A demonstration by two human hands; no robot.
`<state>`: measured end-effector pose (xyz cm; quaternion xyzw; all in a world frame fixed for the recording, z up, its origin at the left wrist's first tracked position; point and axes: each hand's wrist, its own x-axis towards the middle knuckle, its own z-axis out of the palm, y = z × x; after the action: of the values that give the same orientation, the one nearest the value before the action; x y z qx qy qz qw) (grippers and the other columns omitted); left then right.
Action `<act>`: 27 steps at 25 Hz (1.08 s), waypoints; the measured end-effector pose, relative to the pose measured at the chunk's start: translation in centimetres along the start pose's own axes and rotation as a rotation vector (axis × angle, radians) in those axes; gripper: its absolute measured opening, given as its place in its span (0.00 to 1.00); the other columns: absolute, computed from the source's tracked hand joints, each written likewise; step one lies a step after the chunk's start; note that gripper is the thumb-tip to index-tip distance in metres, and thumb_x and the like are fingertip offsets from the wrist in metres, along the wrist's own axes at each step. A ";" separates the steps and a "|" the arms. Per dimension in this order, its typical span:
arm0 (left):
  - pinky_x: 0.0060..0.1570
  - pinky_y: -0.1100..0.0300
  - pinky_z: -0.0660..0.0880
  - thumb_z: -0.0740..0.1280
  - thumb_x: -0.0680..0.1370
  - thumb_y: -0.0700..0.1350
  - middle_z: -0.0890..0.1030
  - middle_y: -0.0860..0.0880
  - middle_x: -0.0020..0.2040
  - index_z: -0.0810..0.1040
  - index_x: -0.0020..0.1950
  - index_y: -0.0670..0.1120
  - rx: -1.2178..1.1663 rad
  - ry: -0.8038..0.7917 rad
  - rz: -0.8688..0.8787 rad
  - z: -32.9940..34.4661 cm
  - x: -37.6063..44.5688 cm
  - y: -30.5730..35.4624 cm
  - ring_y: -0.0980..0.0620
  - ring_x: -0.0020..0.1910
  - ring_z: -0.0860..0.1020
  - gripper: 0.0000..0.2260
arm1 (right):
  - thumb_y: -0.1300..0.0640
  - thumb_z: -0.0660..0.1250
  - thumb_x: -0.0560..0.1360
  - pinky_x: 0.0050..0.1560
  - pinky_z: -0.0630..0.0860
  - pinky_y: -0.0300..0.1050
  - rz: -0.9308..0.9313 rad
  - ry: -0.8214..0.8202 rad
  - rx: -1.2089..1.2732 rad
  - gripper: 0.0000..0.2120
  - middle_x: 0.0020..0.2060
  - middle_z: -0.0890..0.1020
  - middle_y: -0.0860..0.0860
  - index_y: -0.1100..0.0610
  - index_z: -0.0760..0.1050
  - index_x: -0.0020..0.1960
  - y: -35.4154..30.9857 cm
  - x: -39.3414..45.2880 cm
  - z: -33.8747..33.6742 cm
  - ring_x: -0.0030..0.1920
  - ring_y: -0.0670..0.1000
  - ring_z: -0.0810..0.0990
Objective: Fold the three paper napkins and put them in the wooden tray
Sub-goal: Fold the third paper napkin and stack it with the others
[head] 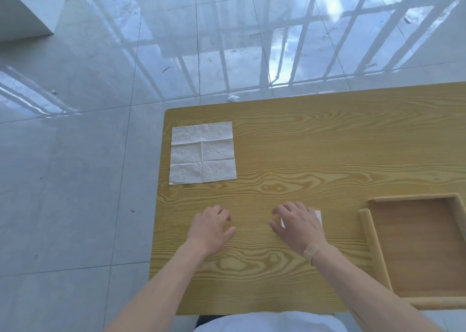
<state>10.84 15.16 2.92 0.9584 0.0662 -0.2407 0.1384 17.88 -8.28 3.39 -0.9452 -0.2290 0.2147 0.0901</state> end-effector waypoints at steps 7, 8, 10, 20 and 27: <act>0.59 0.52 0.70 0.60 0.80 0.59 0.75 0.52 0.62 0.74 0.64 0.52 0.021 0.031 0.025 -2.4 -0.3 -10.6 0.50 0.63 0.72 0.17 | 0.39 0.56 0.80 0.57 0.67 0.49 -0.038 -0.053 -0.082 0.18 0.59 0.79 0.44 0.45 0.74 0.63 -7.9 4.0 1.3 0.62 0.52 0.74; 0.59 0.53 0.70 0.60 0.80 0.58 0.75 0.52 0.62 0.74 0.64 0.52 0.014 0.045 0.039 -2.9 -0.1 -11.9 0.50 0.63 0.73 0.17 | 0.39 0.56 0.80 0.57 0.67 0.48 -0.036 -0.051 -0.082 0.18 0.59 0.79 0.44 0.45 0.74 0.63 -8.8 4.6 1.4 0.62 0.52 0.74; 0.60 0.54 0.70 0.61 0.80 0.57 0.76 0.52 0.62 0.75 0.64 0.51 -0.001 0.073 0.075 -3.9 0.4 -14.6 0.50 0.62 0.73 0.17 | 0.39 0.56 0.80 0.57 0.68 0.48 -0.032 -0.036 -0.072 0.17 0.59 0.79 0.43 0.44 0.74 0.63 -10.6 5.9 1.7 0.63 0.51 0.74; 0.58 0.55 0.68 0.67 0.78 0.52 0.77 0.52 0.58 0.78 0.59 0.50 -0.090 0.221 0.151 -5.1 4.4 -18.8 0.50 0.59 0.73 0.11 | 0.47 0.64 0.79 0.57 0.70 0.48 -0.061 0.083 -0.079 0.17 0.60 0.79 0.46 0.48 0.75 0.66 -12.4 10.5 0.9 0.61 0.52 0.76; 0.54 0.51 0.74 0.74 0.75 0.48 0.80 0.50 0.53 0.82 0.56 0.48 -0.144 0.369 0.142 -4.3 6.0 -19.3 0.47 0.53 0.77 0.11 | 0.51 0.75 0.72 0.51 0.76 0.55 -0.149 0.209 -0.057 0.17 0.56 0.82 0.50 0.51 0.81 0.60 -10.9 13.7 1.4 0.56 0.57 0.79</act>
<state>14.24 35.20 -0.82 0.9761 0.0396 -0.0453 0.2089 23.92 7.88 0.11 -0.9449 -0.2940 0.1012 0.1024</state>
